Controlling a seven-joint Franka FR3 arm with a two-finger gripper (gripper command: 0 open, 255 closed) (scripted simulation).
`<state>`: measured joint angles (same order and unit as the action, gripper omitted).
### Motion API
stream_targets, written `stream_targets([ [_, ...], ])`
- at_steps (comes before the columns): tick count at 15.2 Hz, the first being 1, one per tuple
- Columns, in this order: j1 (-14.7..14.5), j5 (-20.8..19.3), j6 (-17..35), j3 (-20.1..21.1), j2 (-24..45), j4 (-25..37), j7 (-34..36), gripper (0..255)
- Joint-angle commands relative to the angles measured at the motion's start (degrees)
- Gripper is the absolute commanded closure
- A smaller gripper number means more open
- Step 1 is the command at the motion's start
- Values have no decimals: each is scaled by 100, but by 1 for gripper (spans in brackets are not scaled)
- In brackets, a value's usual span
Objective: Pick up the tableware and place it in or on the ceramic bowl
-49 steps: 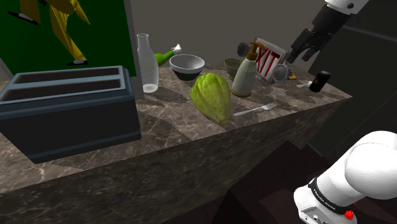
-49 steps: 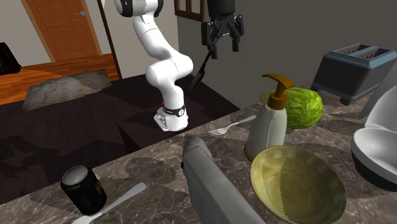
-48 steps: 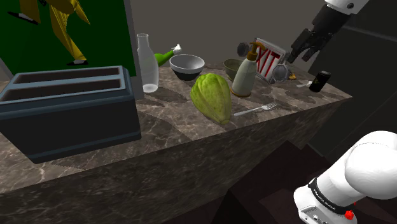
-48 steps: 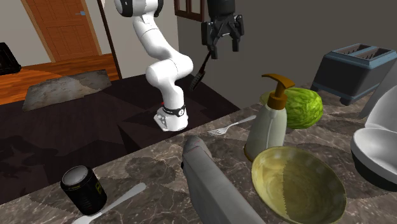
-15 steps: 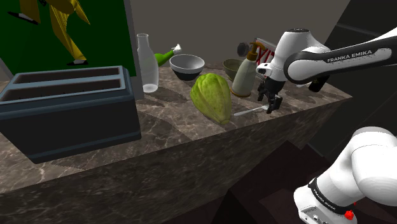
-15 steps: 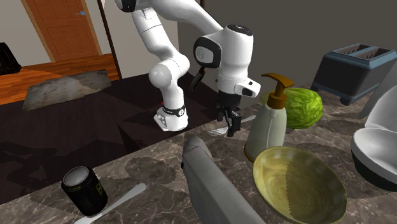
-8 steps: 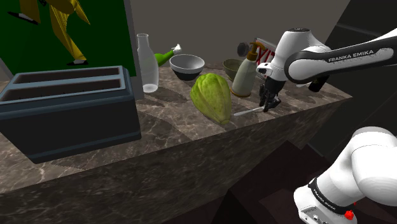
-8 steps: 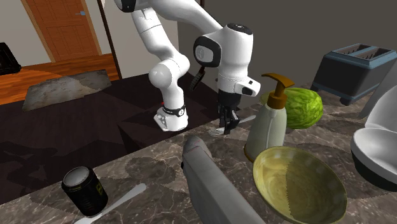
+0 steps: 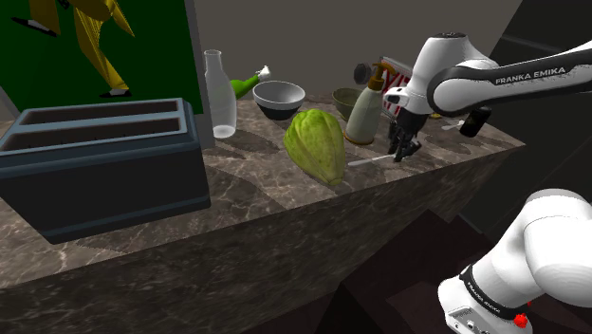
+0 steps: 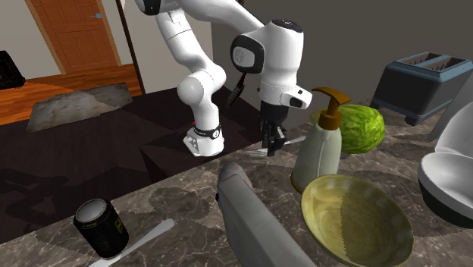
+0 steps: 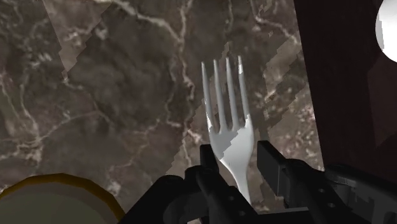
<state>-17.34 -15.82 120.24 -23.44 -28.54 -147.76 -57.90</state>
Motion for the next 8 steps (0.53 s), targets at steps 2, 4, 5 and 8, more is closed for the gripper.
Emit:
stream_targets([
  [2,-3,27,-284,58,-118,163,-4,255],
  [4,-6,46,-456,91,-178,276,-10,255],
  [5,-8,55,-542,107,-206,334,-13,255],
  [8,-16,84,-793,155,-278,514,-23,255],
])
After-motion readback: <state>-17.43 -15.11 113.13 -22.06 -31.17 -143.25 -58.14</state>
